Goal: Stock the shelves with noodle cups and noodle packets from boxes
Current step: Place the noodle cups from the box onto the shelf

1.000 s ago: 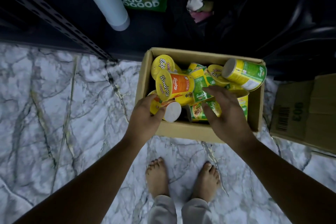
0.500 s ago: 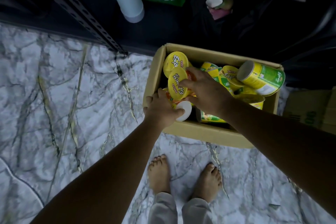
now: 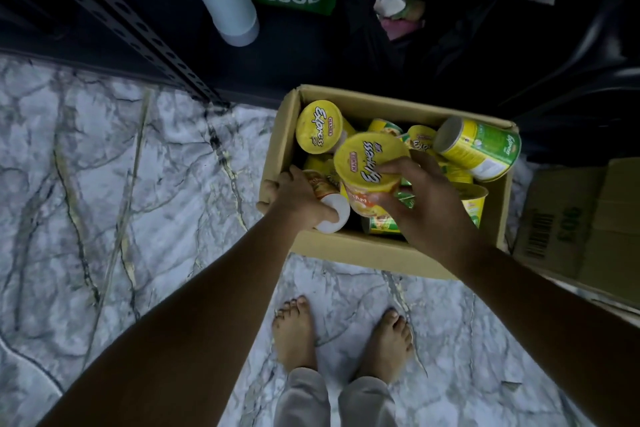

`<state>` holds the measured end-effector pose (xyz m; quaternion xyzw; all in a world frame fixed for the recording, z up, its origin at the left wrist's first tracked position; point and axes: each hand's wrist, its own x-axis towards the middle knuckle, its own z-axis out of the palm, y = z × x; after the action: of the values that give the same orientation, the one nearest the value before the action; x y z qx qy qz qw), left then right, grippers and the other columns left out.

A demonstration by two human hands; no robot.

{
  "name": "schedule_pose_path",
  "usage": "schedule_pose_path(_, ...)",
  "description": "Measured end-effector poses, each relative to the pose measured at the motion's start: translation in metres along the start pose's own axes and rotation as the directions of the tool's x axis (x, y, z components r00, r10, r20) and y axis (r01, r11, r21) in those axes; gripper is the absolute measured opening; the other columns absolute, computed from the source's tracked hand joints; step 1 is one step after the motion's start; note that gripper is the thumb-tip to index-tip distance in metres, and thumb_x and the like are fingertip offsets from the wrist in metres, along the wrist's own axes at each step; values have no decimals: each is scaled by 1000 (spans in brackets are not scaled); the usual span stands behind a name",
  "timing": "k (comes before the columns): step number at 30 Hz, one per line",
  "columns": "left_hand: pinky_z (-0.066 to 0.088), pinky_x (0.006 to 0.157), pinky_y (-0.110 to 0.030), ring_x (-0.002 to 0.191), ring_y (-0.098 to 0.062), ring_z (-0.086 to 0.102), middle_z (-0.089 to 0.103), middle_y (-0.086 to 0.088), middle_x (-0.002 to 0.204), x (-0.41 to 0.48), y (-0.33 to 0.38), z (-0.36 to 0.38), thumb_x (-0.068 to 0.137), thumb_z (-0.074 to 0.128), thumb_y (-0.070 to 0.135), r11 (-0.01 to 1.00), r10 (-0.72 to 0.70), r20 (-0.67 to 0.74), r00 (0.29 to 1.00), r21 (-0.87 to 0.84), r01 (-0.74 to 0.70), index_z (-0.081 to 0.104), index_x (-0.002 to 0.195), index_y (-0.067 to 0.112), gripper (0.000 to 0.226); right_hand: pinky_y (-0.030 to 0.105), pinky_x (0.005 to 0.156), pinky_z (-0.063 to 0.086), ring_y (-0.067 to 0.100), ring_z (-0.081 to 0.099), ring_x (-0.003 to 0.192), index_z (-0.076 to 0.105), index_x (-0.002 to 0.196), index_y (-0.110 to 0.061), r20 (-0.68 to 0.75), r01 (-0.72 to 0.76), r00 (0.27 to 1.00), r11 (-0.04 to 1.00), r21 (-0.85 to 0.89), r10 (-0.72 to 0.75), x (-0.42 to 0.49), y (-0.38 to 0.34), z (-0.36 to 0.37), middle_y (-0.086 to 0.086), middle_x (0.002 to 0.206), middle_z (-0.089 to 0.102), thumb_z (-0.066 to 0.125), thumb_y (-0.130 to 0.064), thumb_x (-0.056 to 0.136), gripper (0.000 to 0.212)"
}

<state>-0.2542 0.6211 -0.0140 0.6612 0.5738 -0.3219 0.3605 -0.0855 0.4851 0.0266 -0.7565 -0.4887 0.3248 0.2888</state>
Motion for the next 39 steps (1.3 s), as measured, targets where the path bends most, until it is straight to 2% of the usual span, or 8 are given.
schedule_pose_path(11, 25, 115, -59, 146, -34, 14, 7, -3, 157, -30, -10, 24, 52, 95, 60, 971, 216, -258, 942, -43, -235, 9, 156, 28, 139, 48, 98, 55, 25, 63, 118, 60, 121, -35, -96, -181, 977, 979, 92, 190, -85, 40, 12, 2, 146, 41, 67, -55, 90, 38)
schedule_pose_path(16, 27, 117, -59, 146, -28, 11, 2, 9, 156, -45, -26, 37, 49, 92, 66, 905, 331, -338, 881, -149, -398, 15, 154, 34, 134, 9, 96, 41, 7, 39, 142, 56, 100, -28, -94, -173, 980, 985, 18, 174, -75, 31, 9, 3, 164, 27, 84, -46, 77, 41)
schedule_pose_path(20, 29, 119, -44, 148, -26, 18, 11, -2, 158, -57, -24, 48, 58, 63, 85, 827, 381, -369, 848, -274, -491, 35, 131, 45, 88, 41, 102, 50, 30, 44, 139, 59, 111, -25, -51, -169, 984, 985, -19, 168, -63, 28, 8, 5, 156, 32, 83, -49, 76, 49)
schedule_pose_path(24, 42, 101, -29, 142, -30, 36, 18, -11, 155, -63, -18, 53, 84, 77, 51, 784, 419, -361, 833, -318, -533, 51, 110, 35, 40, 47, 114, 42, 36, 39, 140, 57, 141, -37, 35, -158, 986, 974, -162, 166, -57, 28, 6, 9, 154, 26, 60, -67, 74, 74)
schedule_pose_path(29, 32, 76, -20, 140, -23, 39, 21, -11, 159, -69, -7, 47, 77, 86, 31, 831, 326, -297, 897, -362, -422, 48, 84, 31, 39, 52, 111, 44, 46, 39, 138, 62, 140, -35, 50, -141, 987, 968, -207, 154, -62, 31, 7, 17, 159, 28, 57, -64, 81, 65)
schedule_pose_path(32, 36, 62, -24, 106, -23, 60, 51, -7, 128, -66, -5, 43, 69, 89, 40, 852, 312, -240, 919, -357, -383, 49, 78, 28, 43, 54, 109, 41, 50, 36, 137, 58, 143, -37, 79, -164, 978, 950, -265, 191, -63, 29, 7, 19, 166, 19, 56, -60, 84, 64)
schedule_pose_path(35, 43, 62, -27, 91, -17, 65, 64, 2, 101, -66, -11, 37, 67, 89, 46, 863, 337, -183, 924, -333, -381, 55, 88, 29, 44, 53, 110, 39, 48, 33, 138, 50, 148, -42, 111, -208, 963, 938, -276, 246, -59, 24, 5, 17, 167, 14, 55, -61, 86, 66)
schedule_pose_path(39, 51, 84, -30, 109, -15, 61, 59, 5, 127, -78, -18, 25, 69, 88, 43, 843, 378, -191, 906, -334, -422, 51, 132, 38, 73, 46, 113, 42, 40, 35, 141, 39, 153, -41, 92, -233, 961, 943, -237, 261, -56, 16, -7, 13, 156, 25, 70, -63, 75, 86)
